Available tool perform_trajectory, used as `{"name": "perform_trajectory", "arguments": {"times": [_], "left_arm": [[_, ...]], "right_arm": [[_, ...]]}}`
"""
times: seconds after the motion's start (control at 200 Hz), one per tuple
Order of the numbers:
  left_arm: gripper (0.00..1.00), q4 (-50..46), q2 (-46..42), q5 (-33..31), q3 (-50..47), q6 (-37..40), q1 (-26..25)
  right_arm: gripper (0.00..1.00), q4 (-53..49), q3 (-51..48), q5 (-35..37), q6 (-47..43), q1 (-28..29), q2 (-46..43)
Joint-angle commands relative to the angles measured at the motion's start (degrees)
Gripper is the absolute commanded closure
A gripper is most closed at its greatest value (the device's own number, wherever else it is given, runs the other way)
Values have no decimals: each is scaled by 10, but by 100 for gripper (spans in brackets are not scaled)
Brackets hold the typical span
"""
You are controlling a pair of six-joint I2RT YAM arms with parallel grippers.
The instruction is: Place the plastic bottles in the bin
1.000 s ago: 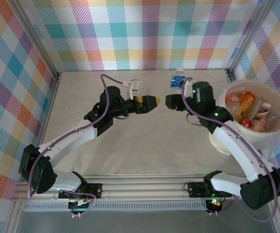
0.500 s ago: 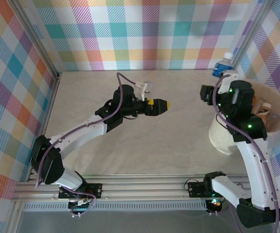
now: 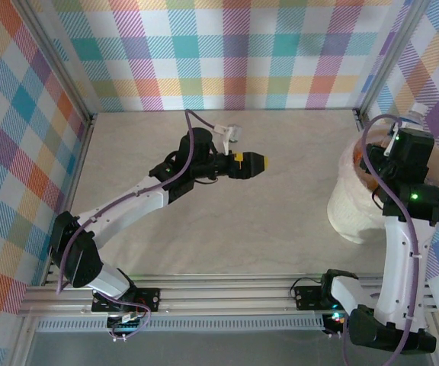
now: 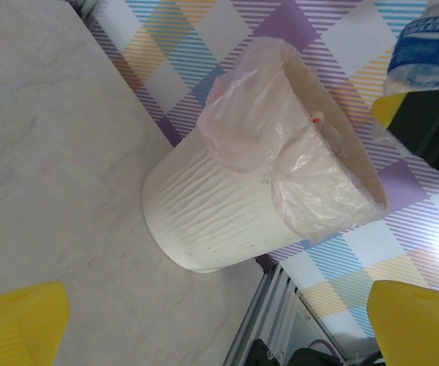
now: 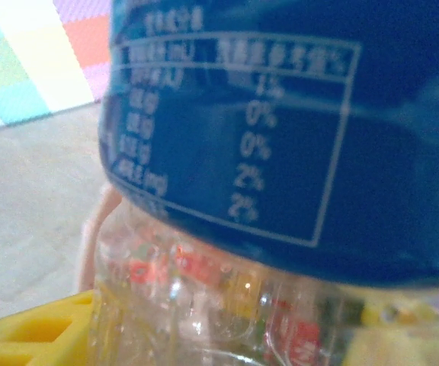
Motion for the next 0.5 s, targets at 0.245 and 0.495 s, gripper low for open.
{"name": "perform_trajectory", "arguments": {"times": [0.245, 0.495], "left_arm": [[0, -39, 17, -23, 26, -3, -6], [0, -41, 28, -38, 26, -16, -6]], "right_arm": [[46, -64, 2, 87, -60, -34, 6], [21, -73, 22, 89, -42, -48, 33]]}}
